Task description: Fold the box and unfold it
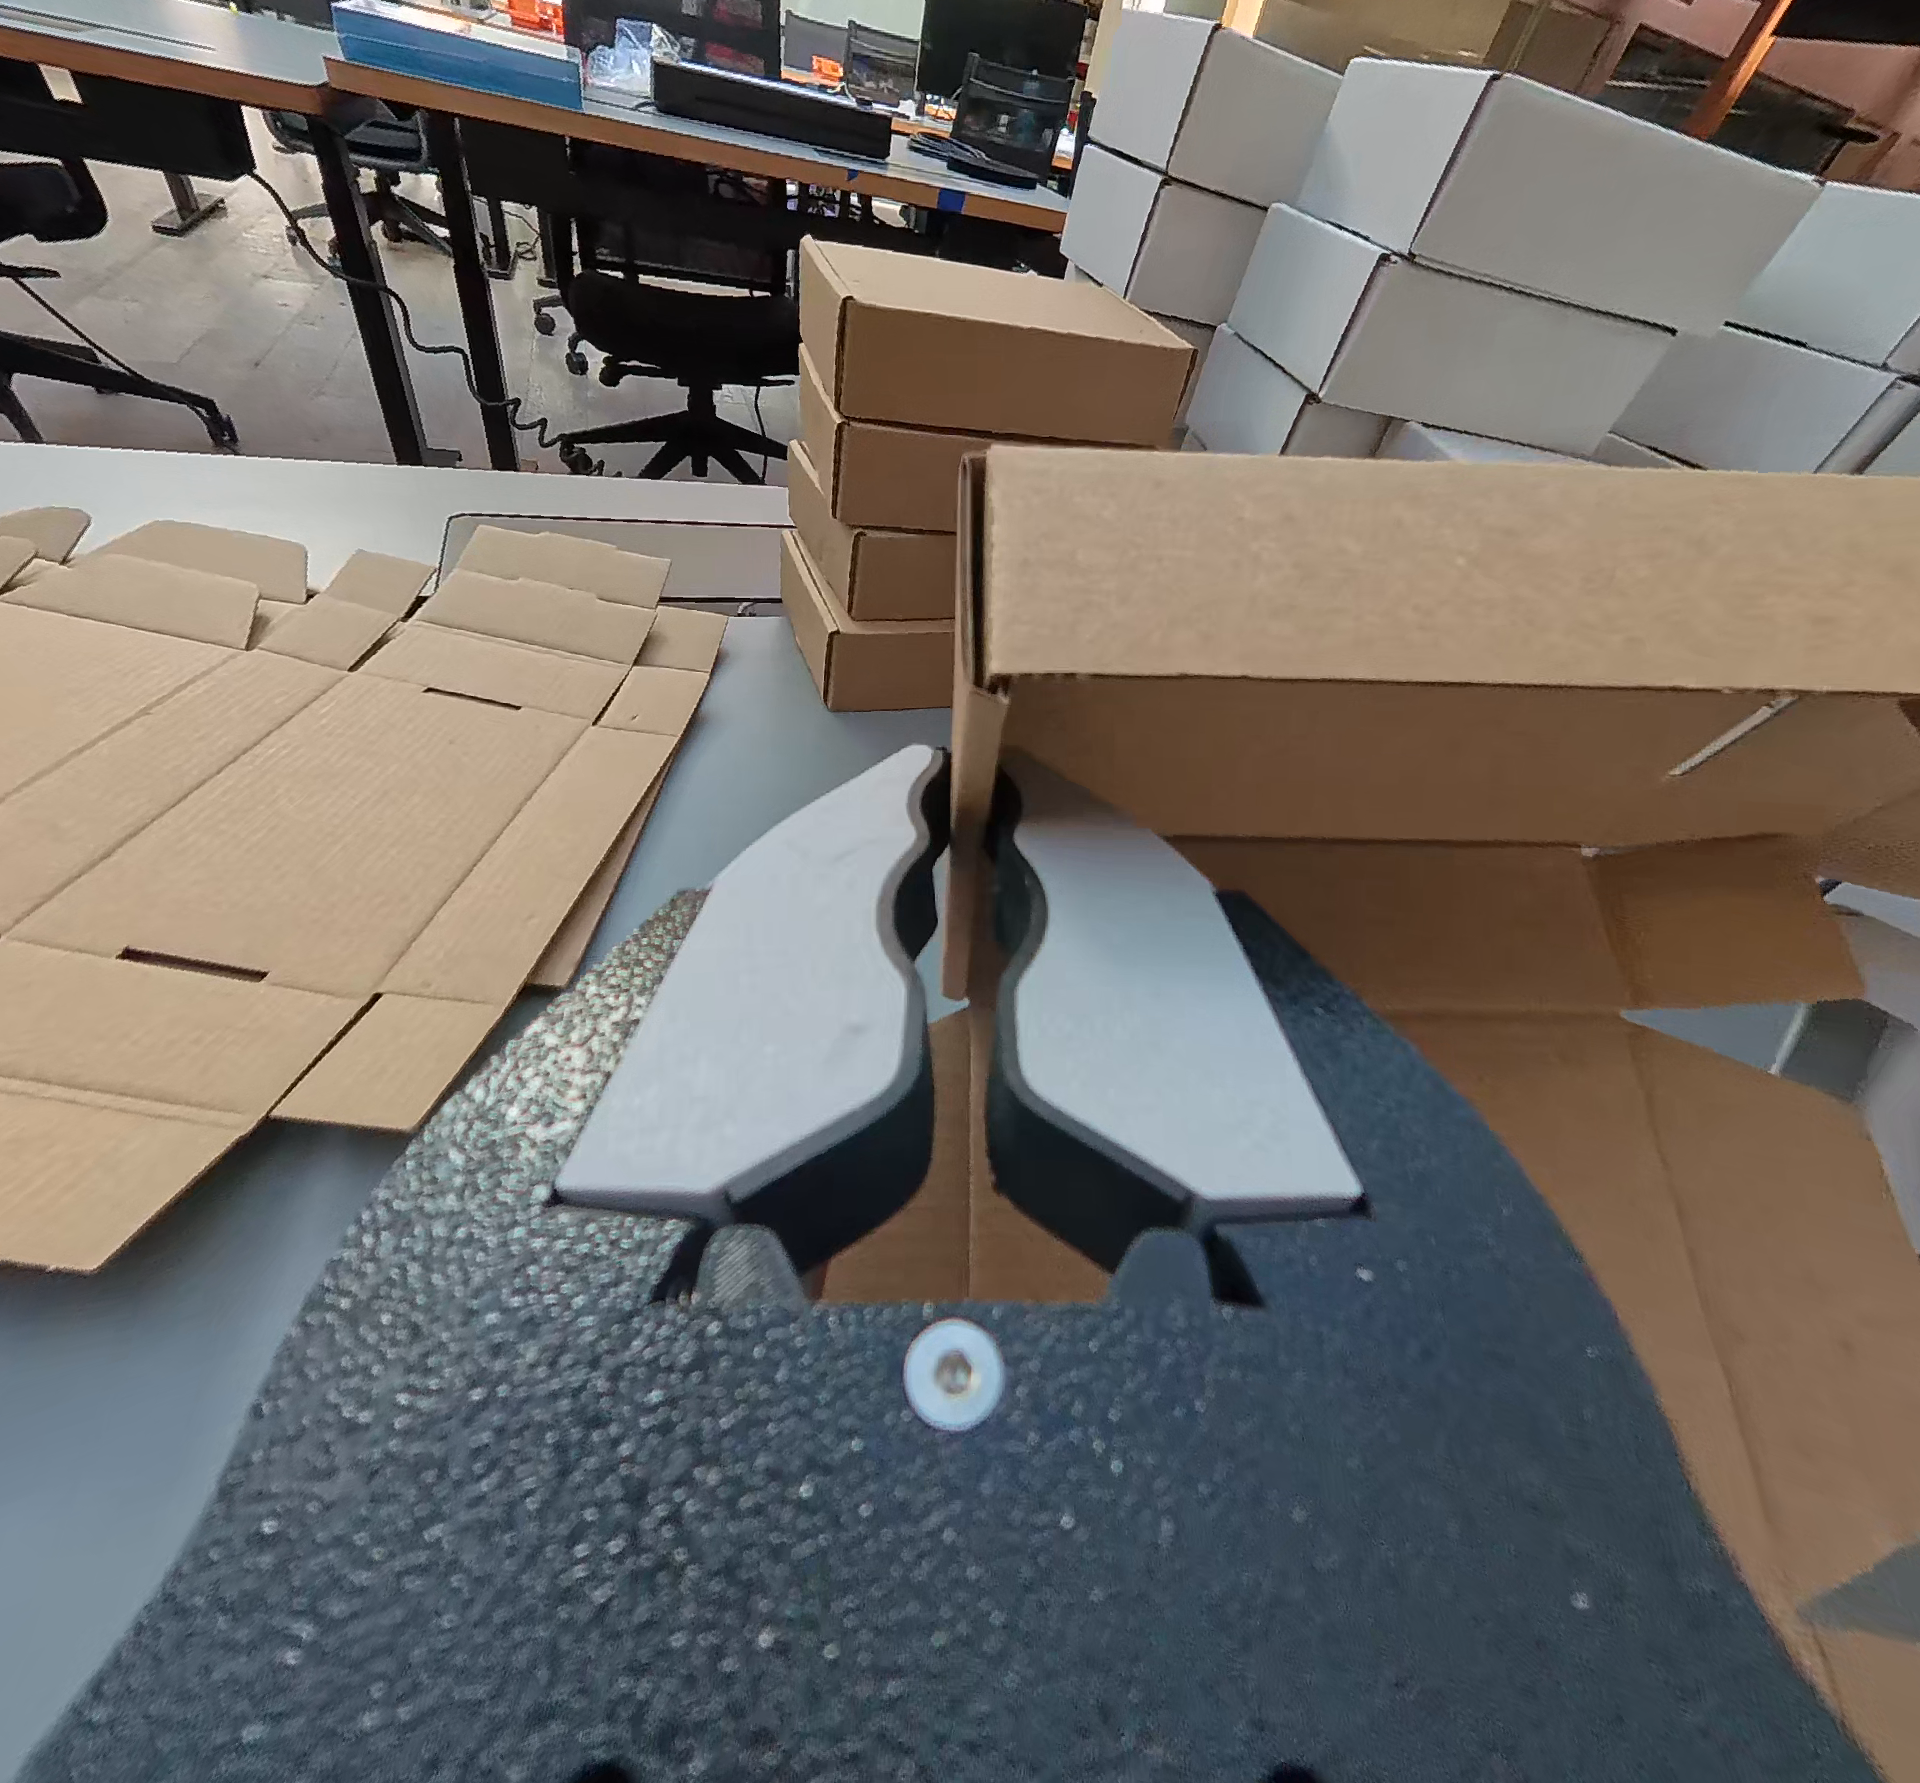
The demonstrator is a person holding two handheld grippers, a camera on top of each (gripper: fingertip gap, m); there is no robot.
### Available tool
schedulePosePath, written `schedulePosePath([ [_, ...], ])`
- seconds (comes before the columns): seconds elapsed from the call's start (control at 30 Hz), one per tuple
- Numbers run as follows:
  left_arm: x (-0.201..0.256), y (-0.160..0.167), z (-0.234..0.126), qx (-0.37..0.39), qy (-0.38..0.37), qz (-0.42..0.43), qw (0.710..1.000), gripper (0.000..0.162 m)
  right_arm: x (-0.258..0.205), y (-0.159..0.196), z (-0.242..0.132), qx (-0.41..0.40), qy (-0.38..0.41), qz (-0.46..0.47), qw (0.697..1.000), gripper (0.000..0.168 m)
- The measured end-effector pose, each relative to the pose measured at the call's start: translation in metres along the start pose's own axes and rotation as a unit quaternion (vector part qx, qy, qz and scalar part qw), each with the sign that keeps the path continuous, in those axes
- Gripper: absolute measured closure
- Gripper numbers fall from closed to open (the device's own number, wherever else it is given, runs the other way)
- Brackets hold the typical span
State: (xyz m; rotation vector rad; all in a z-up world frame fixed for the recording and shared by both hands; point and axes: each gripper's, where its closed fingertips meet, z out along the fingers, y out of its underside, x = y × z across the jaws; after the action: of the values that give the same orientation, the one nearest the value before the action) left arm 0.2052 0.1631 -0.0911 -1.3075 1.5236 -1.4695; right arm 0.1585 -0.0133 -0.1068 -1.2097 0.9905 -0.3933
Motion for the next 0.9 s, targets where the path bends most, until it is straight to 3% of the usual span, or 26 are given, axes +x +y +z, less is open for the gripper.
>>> schedulePosePath([
  [0.17, 0.005, 0.004, 0.002, -0.007, -0.011, 0.035, 0.999, 0.157, -0.011, 0.003, 0.002, -0.027, 0.011, -0.137, 0.990, 0.168],
  [0.27, 0.013, 0.007, 0.005, -0.015, -0.011, 0.043, 0.999, 0.157, -0.016, 0.007, 0.007, -0.055, 0.042, -0.278, 0.958, 0.168],
  [0.37, 0.018, 0.009, 0.007, -0.026, -0.014, 0.047, 0.998, 0.157, -0.019, 0.015, 0.013, -0.097, 0.095, -0.469, 0.873, 0.168],
  [0.47, 0.020, 0.010, 0.010, -0.041, -0.014, 0.040, 0.998, 0.157, -0.021, 0.029, 0.021, -0.143, 0.140, -0.638, 0.744, 0.168],
  [0.53, 0.023, 0.010, 0.010, -0.047, -0.006, 0.035, 0.998, 0.157, -0.019, 0.039, 0.026, -0.182, 0.157, -0.701, 0.671, 0.168],
  [0.57, 0.024, 0.010, 0.009, -0.048, -0.004, 0.034, 0.998, 0.156, -0.017, 0.045, 0.028, -0.202, 0.156, -0.715, 0.651, 0.168],
  [0.67, 0.024, 0.009, 0.008, -0.048, -0.005, 0.042, 0.998, 0.155, -0.015, 0.063, 0.034, -0.243, 0.128, -0.699, 0.661, 0.168],
  [0.8, 0.016, 0.011, 0.008, -0.046, -0.028, 0.076, 0.996, 0.156, -0.019, 0.056, 0.034, -0.220, 0.135, -0.678, 0.689, 0.168],
  [0.9, 0.009, 0.011, 0.008, -0.046, -0.034, 0.074, 0.996, 0.157, -0.029, 0.047, 0.030, -0.185, 0.106, -0.624, 0.752, 0.168],
])
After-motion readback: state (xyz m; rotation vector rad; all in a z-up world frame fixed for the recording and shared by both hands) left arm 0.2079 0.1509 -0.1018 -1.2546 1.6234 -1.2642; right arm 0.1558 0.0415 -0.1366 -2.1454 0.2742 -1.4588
